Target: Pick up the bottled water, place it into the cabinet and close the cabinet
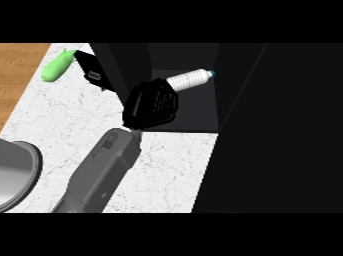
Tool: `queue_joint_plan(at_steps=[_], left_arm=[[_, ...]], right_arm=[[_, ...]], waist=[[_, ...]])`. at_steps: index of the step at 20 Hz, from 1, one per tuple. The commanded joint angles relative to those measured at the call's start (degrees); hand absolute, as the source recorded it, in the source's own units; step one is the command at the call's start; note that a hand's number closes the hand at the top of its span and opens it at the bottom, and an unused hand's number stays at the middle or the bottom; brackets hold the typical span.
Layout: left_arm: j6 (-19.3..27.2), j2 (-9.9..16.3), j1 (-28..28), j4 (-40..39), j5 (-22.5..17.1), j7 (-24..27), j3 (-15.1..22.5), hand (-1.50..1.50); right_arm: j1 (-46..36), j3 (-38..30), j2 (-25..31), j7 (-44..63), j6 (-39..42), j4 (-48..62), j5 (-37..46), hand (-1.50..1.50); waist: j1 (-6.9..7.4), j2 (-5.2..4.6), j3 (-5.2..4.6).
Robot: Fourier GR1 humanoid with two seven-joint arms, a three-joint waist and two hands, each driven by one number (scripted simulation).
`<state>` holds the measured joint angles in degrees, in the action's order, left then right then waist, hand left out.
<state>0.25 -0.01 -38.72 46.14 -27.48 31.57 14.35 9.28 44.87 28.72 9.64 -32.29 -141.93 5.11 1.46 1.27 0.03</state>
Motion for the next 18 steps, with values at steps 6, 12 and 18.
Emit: queue_joint_plan(at_steps=[6,12,18], left_arm=[[0.1,7.1,22.1,26.6,-3.0,-6.5,2.7,1.5],[-0.8,13.0,37.3,42.8,-3.9,-7.2,4.1,1.5],[-2.1,19.5,51.3,55.7,-5.3,-7.0,2.1,1.5]], right_arm=[[-3.1,1.8,4.7,5.0,4.5,-5.7,1.2,1.5],[-7.3,9.3,2.2,7.8,8.9,-4.6,-1.5,1.5],[-13.6,10.1,-3.4,12.8,9.1,-2.4,-0.6,1.5]], waist=[[2.13,0.1,-0.08],[2.53,-0.08,-0.12],[1.6,-0.5,-0.19]])
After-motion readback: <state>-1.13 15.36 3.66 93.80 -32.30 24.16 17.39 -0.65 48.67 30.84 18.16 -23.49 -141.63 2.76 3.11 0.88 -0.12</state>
